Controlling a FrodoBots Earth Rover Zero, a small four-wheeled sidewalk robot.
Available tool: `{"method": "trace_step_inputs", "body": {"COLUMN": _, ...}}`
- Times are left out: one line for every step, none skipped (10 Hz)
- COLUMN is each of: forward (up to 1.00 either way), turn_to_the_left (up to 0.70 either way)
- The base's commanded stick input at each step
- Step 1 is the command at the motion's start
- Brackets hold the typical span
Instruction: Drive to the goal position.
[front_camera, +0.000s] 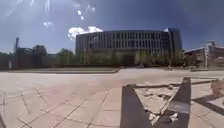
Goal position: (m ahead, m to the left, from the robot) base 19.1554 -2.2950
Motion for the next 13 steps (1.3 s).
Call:
{"method": "trace_step_inputs", "body": {"forward": 0.7, "turn_to_the_left": 0.01}}
{"method": "trace_step_inputs", "body": {"forward": 0.7, "turn_to_the_left": 0.01}}
{"method": "trace_step_inputs", "body": {"forward": 0.7, "turn_to_the_left": 0.01}}
{"method": "trace_step_inputs", "body": {"forward": 0.7, "turn_to_the_left": 0.01}}
{"method": "trace_step_inputs", "body": {"forward": 0.7, "turn_to_the_left": 0.01}}
{"method": "trace_step_inputs", "body": {"forward": 0.7, "turn_to_the_left": 0.01}}
{"method": "trace_step_inputs", "body": {"forward": 0.7, "turn_to_the_left": 0.01}}
{"method": "trace_step_inputs", "body": {"forward": 0.7, "turn_to_the_left": 0.01}}
{"method": "trace_step_inputs", "body": {"forward": 0.7, "turn_to_the_left": 0.01}}
{"method": "trace_step_inputs", "body": {"forward": 0.7, "turn_to_the_left": 0.01}}
{"method": "trace_step_inputs", "body": {"forward": 0.7, "turn_to_the_left": 0.01}}
{"method": "trace_step_inputs", "body": {"forward": 0.7, "turn_to_the_left": 0.01}}
{"method": "trace_step_inputs", "body": {"forward": 0.7, "turn_to_the_left": 0.01}}
